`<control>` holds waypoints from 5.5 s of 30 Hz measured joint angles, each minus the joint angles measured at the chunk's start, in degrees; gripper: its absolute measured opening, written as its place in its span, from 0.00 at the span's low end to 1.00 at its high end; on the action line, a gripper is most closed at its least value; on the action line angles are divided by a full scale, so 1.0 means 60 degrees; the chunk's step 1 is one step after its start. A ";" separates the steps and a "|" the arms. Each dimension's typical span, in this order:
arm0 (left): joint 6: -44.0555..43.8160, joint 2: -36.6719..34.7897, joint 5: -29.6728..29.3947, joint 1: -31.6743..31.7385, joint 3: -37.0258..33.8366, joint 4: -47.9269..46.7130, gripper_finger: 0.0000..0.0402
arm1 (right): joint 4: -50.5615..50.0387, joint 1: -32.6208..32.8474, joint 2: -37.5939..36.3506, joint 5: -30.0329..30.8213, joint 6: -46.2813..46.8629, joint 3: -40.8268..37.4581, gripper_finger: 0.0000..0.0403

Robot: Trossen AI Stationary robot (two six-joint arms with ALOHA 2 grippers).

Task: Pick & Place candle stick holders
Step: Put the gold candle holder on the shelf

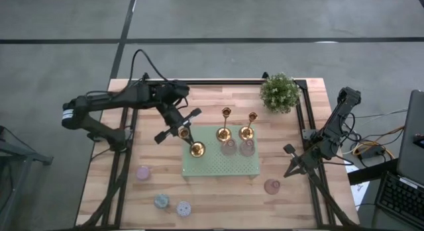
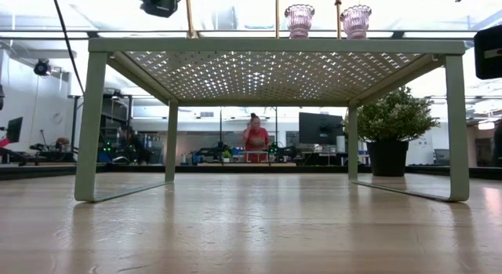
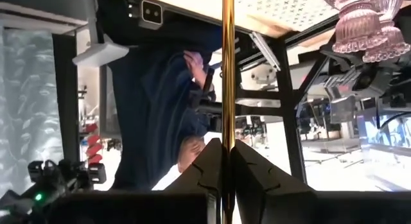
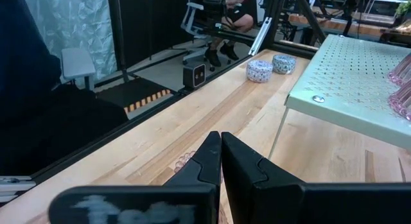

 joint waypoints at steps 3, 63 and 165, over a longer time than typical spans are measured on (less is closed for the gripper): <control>0.0139 0.0170 0.0123 0.0232 0.0000 0.0014 0.06 | 0.0000 -0.0002 0.0000 0.0002 -0.0002 0.0000 0.02; 0.1785 0.1134 -0.0381 0.1288 -0.0004 0.1137 0.11 | 0.0000 0.0001 0.0000 0.0000 -0.0002 0.0000 0.02; -0.0807 0.1178 -0.1050 0.1368 -0.0022 0.1387 0.10 | -0.0001 0.0001 0.0000 0.0002 0.0012 0.0000 0.02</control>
